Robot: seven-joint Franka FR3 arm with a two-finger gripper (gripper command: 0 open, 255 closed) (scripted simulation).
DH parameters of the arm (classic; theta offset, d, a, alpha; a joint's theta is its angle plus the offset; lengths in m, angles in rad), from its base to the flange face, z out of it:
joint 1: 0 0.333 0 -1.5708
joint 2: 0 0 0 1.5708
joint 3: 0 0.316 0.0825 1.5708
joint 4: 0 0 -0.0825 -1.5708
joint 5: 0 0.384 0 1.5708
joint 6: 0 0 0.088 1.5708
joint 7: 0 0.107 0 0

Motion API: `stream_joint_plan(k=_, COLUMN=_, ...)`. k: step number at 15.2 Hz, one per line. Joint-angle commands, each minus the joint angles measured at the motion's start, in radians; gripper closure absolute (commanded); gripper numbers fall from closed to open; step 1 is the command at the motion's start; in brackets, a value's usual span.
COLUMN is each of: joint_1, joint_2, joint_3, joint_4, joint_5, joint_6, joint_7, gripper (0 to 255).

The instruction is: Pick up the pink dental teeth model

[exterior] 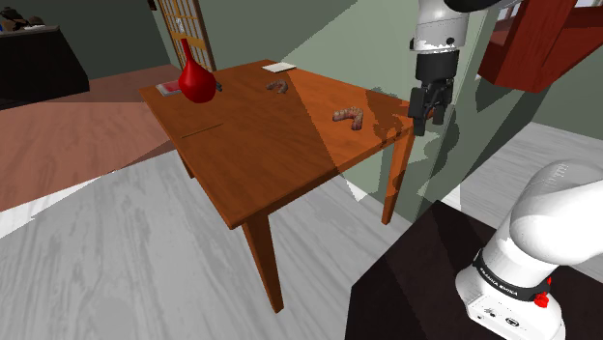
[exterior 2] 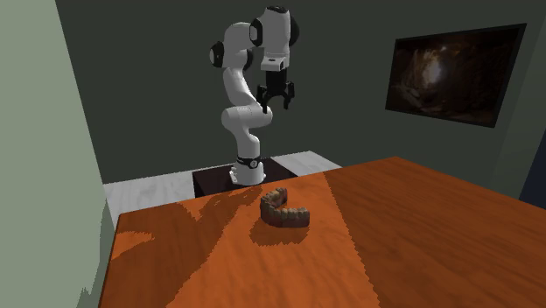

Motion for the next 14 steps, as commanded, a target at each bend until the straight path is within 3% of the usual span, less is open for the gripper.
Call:
stream_joint_plan(k=1, joint_1=0.000, joint_2=0.000, joint_3=0.000, joint_4=0.000, joint_5=0.000, joint_6=0.000, joint_7=0.000, gripper=0)
stream_joint_plan(k=14, joint_1=-0.045, joint_2=0.418, joint_3=-0.091, joint_4=0.174, joint_5=-0.091, joint_6=0.304, joint_7=-0.099, gripper=0)
